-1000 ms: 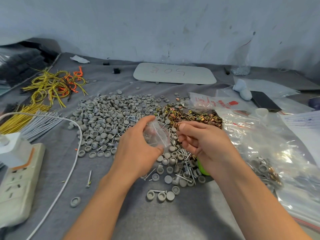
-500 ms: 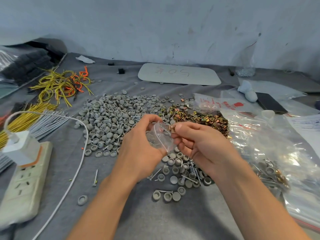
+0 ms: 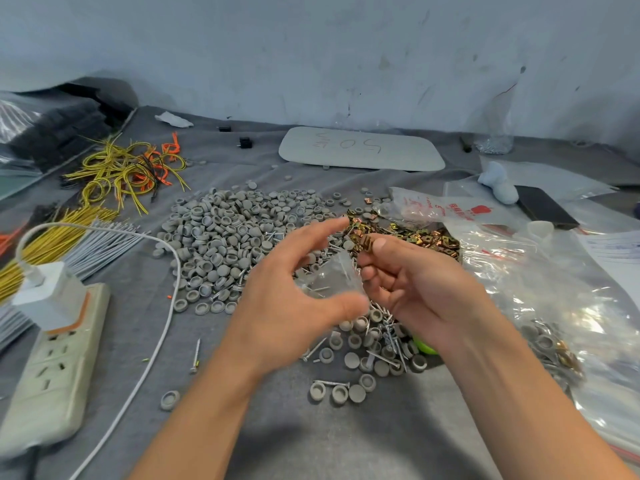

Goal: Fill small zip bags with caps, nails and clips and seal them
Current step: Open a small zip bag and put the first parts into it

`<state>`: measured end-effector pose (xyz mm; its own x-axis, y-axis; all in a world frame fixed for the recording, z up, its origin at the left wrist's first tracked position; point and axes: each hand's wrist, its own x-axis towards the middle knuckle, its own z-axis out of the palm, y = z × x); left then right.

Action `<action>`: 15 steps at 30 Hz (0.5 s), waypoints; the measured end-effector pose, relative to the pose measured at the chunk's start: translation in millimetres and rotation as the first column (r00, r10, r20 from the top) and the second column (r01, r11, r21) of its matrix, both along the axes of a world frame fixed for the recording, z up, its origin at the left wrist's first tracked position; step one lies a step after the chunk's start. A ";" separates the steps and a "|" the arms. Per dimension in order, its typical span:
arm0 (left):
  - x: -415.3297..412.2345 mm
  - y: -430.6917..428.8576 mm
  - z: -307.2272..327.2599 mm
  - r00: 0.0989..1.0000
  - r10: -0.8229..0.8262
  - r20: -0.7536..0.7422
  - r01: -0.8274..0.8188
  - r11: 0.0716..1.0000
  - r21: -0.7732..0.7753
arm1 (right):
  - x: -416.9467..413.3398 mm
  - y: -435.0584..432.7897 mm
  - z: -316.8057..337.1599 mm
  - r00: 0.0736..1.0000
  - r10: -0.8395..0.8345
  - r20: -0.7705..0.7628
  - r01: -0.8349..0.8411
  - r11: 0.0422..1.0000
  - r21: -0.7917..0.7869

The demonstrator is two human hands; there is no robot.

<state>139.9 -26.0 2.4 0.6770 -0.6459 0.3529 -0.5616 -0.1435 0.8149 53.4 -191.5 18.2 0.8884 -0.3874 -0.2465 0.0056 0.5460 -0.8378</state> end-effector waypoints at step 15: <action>-7.9 -8.4 10.2 0.928 0.040 -0.371 -0.155 0.945 -0.287 | -8.0 7.3 6.5 0.969 0.246 0.010 -0.222 0.892 -0.394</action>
